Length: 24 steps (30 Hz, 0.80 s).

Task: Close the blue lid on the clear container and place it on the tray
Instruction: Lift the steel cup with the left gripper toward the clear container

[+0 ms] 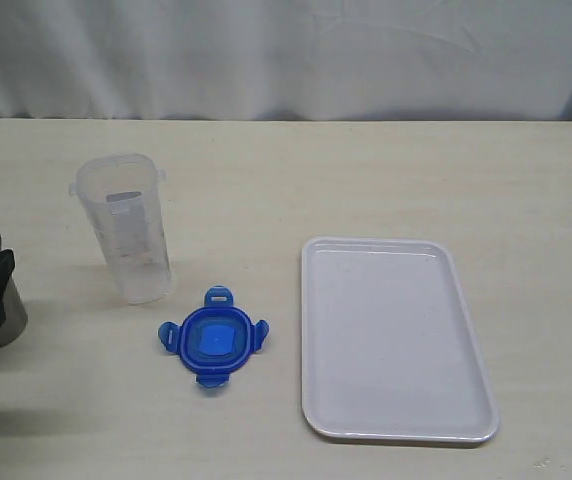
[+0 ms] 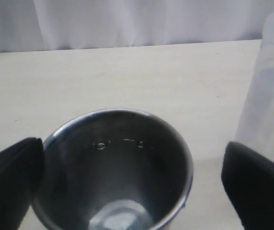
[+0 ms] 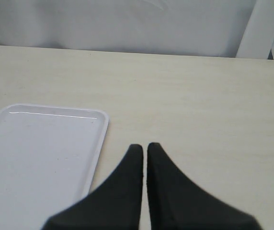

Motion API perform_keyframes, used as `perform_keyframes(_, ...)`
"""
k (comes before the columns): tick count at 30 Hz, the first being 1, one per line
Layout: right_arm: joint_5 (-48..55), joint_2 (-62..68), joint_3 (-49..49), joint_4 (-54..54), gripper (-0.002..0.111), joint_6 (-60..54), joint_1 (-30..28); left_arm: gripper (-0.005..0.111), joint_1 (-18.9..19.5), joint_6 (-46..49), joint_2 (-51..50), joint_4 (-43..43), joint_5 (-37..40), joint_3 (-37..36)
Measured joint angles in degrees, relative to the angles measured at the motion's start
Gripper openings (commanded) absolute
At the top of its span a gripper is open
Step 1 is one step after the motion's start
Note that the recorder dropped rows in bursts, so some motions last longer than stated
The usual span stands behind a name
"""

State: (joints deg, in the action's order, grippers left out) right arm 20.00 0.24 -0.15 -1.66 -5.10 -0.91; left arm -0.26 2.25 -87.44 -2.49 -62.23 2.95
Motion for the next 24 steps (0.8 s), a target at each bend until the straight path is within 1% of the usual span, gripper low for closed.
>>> perform_keyframes(8, 0.0, 0.0, 0.0, 0.0, 0.004, 0.0, 0.0, 0.105, 0.0, 2.3, 0.0, 0.0, -6.1, -0.3)
perform_keyframes(15, 0.0, 0.0, 0.0, 0.0, 0.004, 0.0, 0.0, 0.105, 0.0, 2.5, 0.1, 0.3, -6.9, -2.6)
perform_keyframes(20, 0.0, 0.0, 0.0, 0.0, 0.004, 0.0, 0.0, 0.105, 0.0, 2.4, 0.9, 1.1, -7.0, -2.6)
perform_keyframes(24, 0.0, 0.0, 0.0, 0.0, 0.004, 0.0, 1.8, 0.105, 0.0, 2.4, 0.9, 1.2, -6.6, -2.6)
